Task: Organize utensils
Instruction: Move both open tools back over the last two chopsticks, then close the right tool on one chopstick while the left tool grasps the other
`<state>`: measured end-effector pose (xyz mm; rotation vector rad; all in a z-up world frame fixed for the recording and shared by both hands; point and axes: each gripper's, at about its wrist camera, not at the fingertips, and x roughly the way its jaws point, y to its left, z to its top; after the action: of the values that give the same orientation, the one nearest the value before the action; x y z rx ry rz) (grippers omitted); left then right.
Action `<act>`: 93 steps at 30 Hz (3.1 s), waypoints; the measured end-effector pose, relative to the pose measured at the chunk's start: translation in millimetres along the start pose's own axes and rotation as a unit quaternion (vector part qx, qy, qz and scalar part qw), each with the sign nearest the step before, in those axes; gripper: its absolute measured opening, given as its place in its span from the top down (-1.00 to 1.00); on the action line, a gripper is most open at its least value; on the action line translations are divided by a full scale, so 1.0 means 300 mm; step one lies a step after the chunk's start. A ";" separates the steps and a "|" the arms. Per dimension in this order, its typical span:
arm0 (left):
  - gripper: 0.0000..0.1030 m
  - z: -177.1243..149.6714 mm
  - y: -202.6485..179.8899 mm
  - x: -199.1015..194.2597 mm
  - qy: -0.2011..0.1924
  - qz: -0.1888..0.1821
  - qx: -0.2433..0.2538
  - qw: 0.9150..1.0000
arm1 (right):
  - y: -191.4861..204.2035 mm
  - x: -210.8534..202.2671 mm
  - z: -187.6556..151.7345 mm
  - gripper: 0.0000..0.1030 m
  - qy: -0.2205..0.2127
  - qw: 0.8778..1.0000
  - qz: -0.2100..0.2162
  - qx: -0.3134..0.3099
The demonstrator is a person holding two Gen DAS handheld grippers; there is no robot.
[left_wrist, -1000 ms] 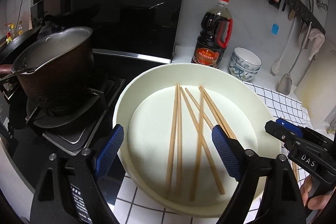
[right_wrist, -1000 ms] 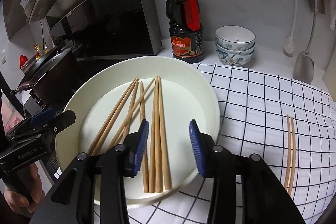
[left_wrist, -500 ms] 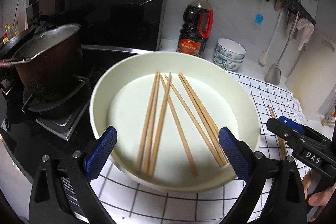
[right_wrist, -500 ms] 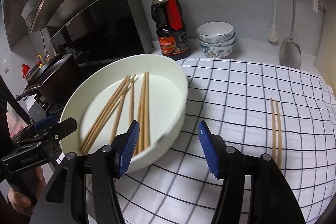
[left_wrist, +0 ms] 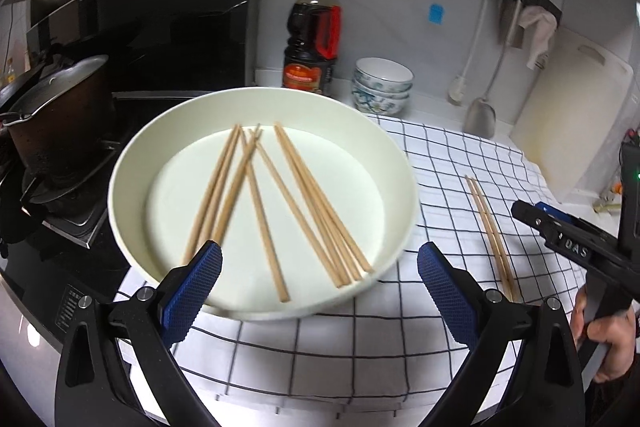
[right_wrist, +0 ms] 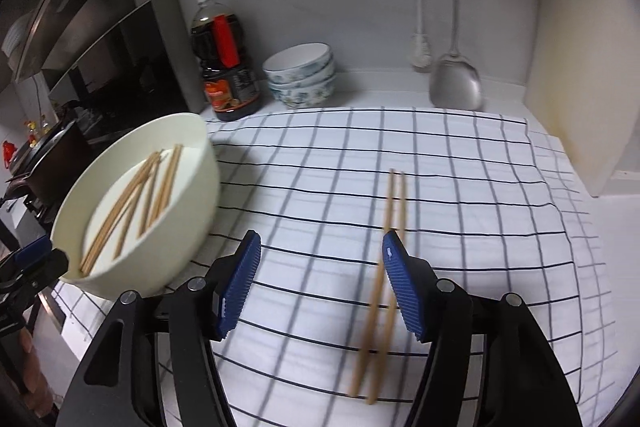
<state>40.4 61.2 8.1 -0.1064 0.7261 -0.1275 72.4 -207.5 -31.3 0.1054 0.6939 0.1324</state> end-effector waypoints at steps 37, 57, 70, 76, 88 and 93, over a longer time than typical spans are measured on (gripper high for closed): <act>-0.87 -0.059 -0.420 0.184 0.047 -0.026 0.103 0.993 | -0.206 0.188 -0.092 -0.20 0.126 0.990 -0.056 0.037; -0.87 -0.041 -0.446 0.241 0.055 -0.002 0.104 0.993 | -0.178 0.207 -0.115 0.70 0.113 0.990 -0.082 -0.027; -0.87 -0.046 -0.559 0.351 0.083 0.011 0.121 0.989 | -0.360 0.175 -0.109 0.87 0.113 0.991 -0.065 0.030; -0.87 -0.056 -0.646 0.426 0.092 0.029 0.148 0.984 | -0.473 0.152 -0.110 0.90 0.110 0.990 -0.063 0.064; -0.87 -0.054 -0.706 0.526 0.107 0.052 0.147 0.982 | -0.511 0.142 -0.112 0.14 0.096 0.990 -0.080 0.062; -0.90 -0.055 -0.718 0.563 0.117 0.055 0.144 0.981 | -0.502 0.151 -0.117 0.14 0.091 0.990 -0.093 0.047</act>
<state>137.3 -177.9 -84.4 0.2292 0.9384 -0.1393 97.3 -347.2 -107.7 0.1187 0.8890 -0.0696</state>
